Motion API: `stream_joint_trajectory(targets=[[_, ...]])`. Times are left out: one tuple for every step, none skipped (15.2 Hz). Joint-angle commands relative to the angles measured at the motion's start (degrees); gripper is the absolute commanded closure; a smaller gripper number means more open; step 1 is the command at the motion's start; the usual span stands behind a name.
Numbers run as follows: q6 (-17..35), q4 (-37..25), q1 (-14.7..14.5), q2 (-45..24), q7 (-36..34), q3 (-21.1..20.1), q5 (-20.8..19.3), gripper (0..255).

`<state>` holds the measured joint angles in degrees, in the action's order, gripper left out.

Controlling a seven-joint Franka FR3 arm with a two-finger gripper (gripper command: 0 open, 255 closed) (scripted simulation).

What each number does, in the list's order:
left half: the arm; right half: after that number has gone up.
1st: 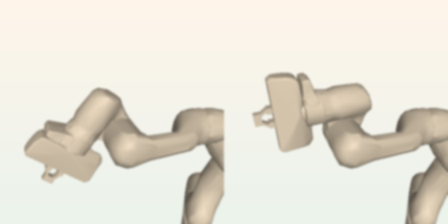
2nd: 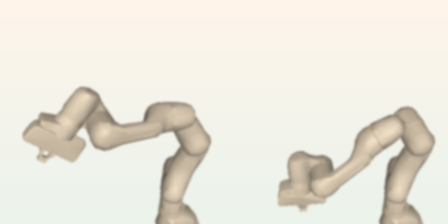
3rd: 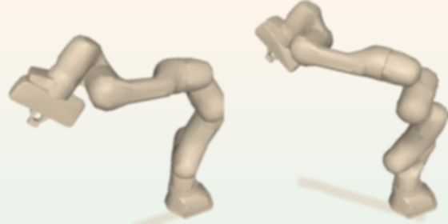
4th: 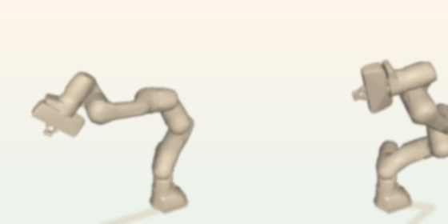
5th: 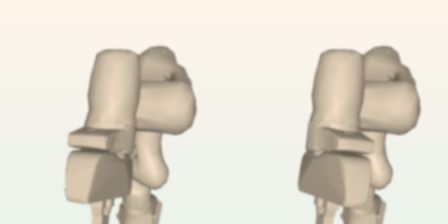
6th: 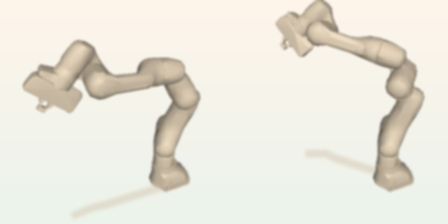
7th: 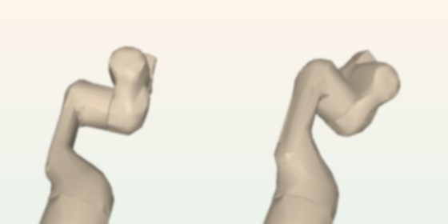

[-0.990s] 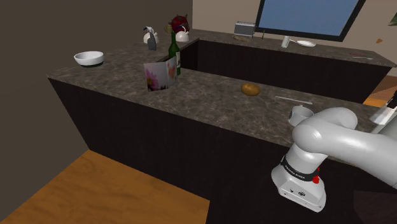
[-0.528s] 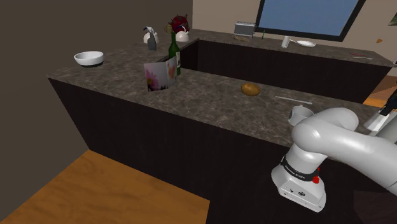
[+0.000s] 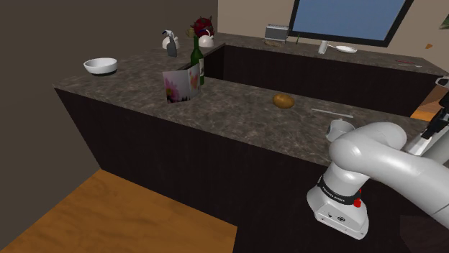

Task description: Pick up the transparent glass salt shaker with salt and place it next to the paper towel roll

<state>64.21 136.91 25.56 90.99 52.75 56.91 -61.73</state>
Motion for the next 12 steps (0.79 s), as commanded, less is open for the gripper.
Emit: stream_joint_trajectory(targets=[[0.5, 1.2, 0.7, 0.9, 0.2, 1.1, -1.2, 255], [0.8, 1.7, 1.0, 1.3, 0.2, 1.8, -1.8, 255], [1.0, 2.3, 1.3, 1.7, 0.3, 2.4, -2.4, 255], [1.3, 2.8, 1.6, 2.1, 0.3, 3.0, -3.0, 255], [1.6, 3.3, 1.9, 2.4, 0.4, 3.7, -3.6, 255], [1.9, 3.8, 2.2, 2.8, 0.4, 4.3, -4.2, 255], [2.1, 4.2, 2.5, 3.1, 0.5, 5.0, -4.9, 255], [2.4, 4.7, 2.7, 3.5, 0.6, 5.7, -5.5, 255], [2.7, 5.2, 3.0, 3.8, 0.6, 6.3, -6.2, 255], [3.0, 5.6, 3.3, 4.2, 0.7, 7.0, -6.8, 255], [3.4, 6.3, 3.8, 4.7, 0.8, 8.2, -7.9, 255], [3.4, 6.3, 3.8, 4.7, 0.8, 8.2, -7.9, 255]])
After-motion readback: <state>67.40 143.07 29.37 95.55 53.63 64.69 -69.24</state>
